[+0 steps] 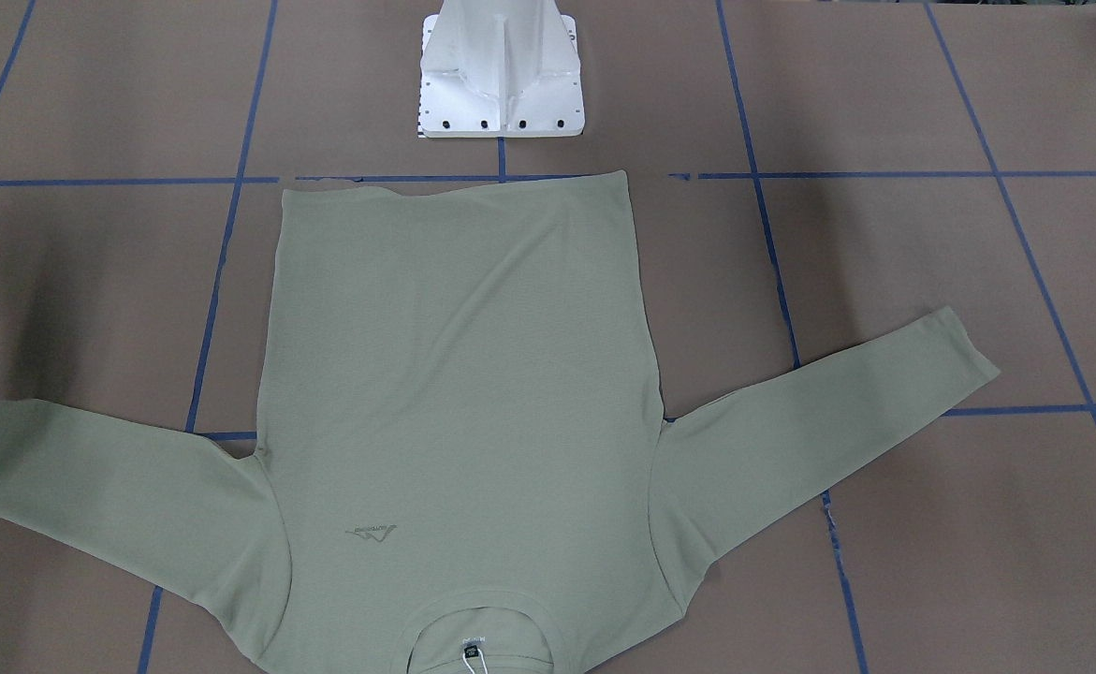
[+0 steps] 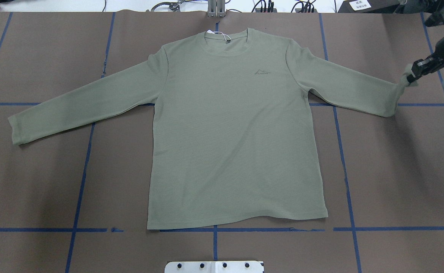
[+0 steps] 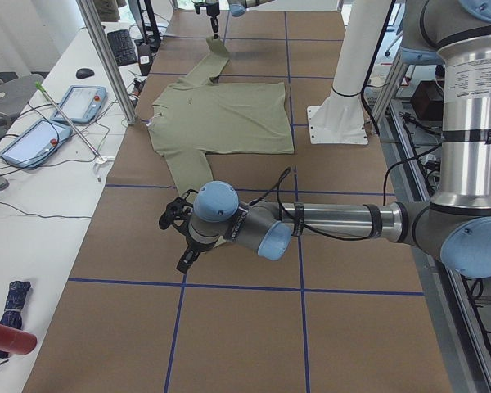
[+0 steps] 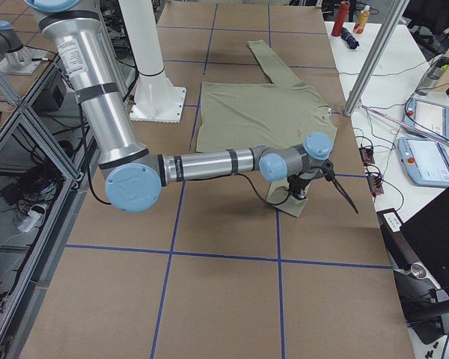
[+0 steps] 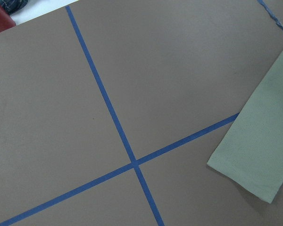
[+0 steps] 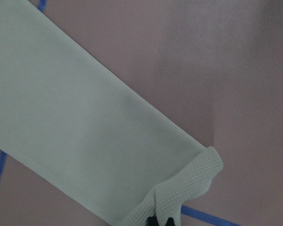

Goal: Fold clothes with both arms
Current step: 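Carry the sleeve with the right gripper across the shirt toward the collar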

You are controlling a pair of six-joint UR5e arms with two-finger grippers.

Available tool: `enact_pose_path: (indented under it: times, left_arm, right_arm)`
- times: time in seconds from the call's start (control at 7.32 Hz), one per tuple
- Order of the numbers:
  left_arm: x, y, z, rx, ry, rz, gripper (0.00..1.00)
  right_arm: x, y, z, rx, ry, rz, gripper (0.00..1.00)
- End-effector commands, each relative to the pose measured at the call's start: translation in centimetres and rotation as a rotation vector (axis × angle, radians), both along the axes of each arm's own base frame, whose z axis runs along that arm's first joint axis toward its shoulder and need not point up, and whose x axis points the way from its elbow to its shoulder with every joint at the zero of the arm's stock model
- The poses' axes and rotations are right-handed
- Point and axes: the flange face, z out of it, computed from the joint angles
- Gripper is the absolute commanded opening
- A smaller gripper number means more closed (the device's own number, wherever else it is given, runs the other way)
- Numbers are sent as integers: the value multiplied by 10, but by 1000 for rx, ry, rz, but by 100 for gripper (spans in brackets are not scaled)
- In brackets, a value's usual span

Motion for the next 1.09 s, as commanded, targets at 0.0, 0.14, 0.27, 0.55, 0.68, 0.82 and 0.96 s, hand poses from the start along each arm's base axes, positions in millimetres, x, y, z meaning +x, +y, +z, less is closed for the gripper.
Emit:
enact_pose_path:
  times: [0.0, 0.14, 0.27, 0.55, 0.68, 0.82, 0.96]
  left_arm:
    - [0, 0, 0, -1, -1, -2, 100]
    - [0, 0, 0, -1, 0, -1, 100]
    - [0, 0, 0, -2, 1, -2, 100]
    - [0, 0, 2, -5, 0, -3, 100]
    - [0, 0, 2, -5, 1, -2, 100]
    - [0, 0, 2, -7, 1, -2, 100]
    - [0, 1, 4, -10, 1, -2, 100]
  right_arm:
    - [-49, -31, -119, 66, -11, -52, 0]
    - [-79, -36, -160, 118, -33, -85, 0]
    - [-116, -32, -200, 83, -54, -64, 0]
    - [-199, -17, -289, 51, -61, -22, 0]
    - [-236, -6, -326, 52, -65, 18, 0]
    - [-273, 4, -349, 52, -91, 77, 0]
    - [-327, 14, -369, 71, -114, 132, 0]
